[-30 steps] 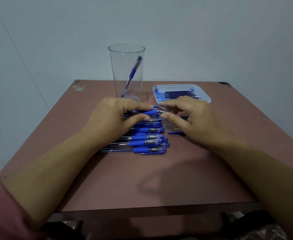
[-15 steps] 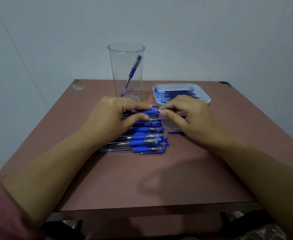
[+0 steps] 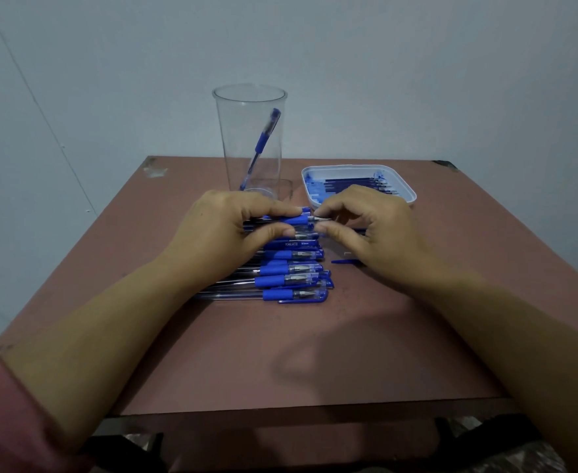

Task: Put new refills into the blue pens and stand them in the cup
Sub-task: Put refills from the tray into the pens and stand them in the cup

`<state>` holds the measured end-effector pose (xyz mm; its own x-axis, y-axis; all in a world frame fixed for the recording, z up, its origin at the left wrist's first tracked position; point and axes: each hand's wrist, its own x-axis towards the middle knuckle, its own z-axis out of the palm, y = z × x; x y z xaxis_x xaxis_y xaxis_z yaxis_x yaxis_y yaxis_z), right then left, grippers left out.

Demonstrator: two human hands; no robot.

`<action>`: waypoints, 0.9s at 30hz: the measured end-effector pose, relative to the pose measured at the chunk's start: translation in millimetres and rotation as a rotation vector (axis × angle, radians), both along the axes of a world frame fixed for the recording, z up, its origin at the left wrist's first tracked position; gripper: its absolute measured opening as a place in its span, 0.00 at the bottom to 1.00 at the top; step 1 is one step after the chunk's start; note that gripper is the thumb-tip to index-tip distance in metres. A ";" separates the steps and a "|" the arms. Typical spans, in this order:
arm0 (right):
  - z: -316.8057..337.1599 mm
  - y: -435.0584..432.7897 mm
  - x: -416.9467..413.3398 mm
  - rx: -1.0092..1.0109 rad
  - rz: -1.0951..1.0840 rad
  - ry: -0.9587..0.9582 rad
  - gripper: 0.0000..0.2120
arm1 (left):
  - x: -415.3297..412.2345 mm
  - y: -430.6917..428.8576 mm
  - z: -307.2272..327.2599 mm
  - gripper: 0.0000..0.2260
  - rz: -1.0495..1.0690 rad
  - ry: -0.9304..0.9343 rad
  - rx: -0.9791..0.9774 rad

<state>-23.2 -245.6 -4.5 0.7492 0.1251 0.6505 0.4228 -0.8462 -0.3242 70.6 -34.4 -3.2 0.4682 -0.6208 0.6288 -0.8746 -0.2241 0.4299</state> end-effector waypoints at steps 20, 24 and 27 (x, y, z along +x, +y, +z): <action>3.4 -27.8 -13.5 -0.039 -0.071 0.148 0.09 | 1.8 1.2 -0.3 0.13 0.027 0.023 0.009; 5.5 -35.3 -24.3 -0.117 -0.056 0.299 0.14 | 1.1 1.8 0.5 0.13 0.035 0.029 0.003; 3.7 -36.3 -24.0 -0.196 -0.076 0.389 0.09 | 0.2 2.6 1.3 0.14 0.044 0.027 -0.003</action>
<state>-47.2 -281.8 -0.8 0.9453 0.1528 0.2881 0.2350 -0.9316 -0.2772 70.8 -31.8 -1.9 0.5117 -0.5972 0.6177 -0.8521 -0.2608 0.4538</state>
